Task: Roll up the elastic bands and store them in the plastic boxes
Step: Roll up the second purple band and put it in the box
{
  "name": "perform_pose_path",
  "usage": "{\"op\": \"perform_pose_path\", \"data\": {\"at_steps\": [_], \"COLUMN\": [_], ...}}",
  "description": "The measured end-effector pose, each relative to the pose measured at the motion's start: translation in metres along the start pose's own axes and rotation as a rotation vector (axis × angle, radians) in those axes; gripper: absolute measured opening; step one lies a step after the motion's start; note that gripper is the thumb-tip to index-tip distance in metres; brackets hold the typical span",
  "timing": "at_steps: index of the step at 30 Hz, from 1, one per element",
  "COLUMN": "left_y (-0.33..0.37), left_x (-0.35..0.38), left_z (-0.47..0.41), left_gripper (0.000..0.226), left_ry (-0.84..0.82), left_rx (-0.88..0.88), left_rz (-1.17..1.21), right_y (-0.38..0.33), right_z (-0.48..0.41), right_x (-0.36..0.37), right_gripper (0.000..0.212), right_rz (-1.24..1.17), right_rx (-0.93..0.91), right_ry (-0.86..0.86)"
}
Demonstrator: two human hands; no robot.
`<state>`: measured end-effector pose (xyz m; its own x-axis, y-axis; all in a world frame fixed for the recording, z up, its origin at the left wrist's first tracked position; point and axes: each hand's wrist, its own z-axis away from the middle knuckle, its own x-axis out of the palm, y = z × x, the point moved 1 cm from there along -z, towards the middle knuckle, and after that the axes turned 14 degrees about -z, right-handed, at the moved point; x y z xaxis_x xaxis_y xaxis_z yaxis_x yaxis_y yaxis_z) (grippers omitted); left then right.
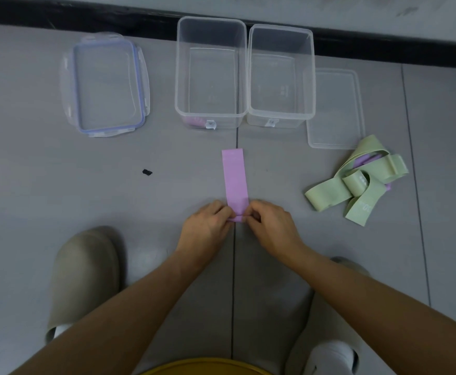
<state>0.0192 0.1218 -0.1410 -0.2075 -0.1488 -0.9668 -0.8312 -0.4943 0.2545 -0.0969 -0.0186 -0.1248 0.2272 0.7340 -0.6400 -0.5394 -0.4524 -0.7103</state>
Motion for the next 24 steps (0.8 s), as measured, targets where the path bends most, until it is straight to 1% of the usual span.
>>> {"op": "perform_pose_path", "data": {"at_steps": [5, 7, 10, 12, 14, 18, 21, 24], "left_y": [0.001, 0.000, 0.000, 0.000, 0.000, 0.001, 0.000, -0.004], "left_x": [0.002, -0.001, -0.003, -0.002, -0.003, -0.004, -0.001, 0.001], "left_z": [-0.004, -0.005, -0.008, -0.009, -0.009, -0.009, -0.006, -0.013], "left_gripper": [0.030, 0.032, 0.026, 0.019, 0.016, 0.024, 0.021, 0.022], "left_ry": [-0.022, -0.030, -0.053, -0.068, -0.059, -0.040, -0.011, -0.025], "left_rx": [-0.057, -0.065, -0.084, -0.098, -0.104, -0.105, -0.074, -0.065], "left_rz": [0.072, 0.095, 0.078, 0.077, 0.077, 0.061, 0.034, 0.011], "right_y": [-0.002, -0.003, 0.000, 0.002, 0.001, -0.004, -0.005, -0.003], "right_z": [0.001, 0.000, -0.003, -0.003, -0.003, -0.010, -0.015, -0.017], "right_x": [-0.002, -0.004, -0.005, -0.005, -0.004, -0.003, -0.003, -0.003], "right_gripper": [0.021, 0.027, 0.017, 0.017, 0.014, 0.009, 0.009, 0.009], "right_rz": [-0.004, 0.017, 0.115, 0.149, 0.156, 0.137, 0.113, 0.071], "right_rx": [-0.066, -0.091, -0.122, -0.144, -0.150, -0.070, -0.001, 0.020], "right_ry": [0.018, -0.010, -0.077, -0.074, -0.046, -0.026, -0.029, -0.017]}}
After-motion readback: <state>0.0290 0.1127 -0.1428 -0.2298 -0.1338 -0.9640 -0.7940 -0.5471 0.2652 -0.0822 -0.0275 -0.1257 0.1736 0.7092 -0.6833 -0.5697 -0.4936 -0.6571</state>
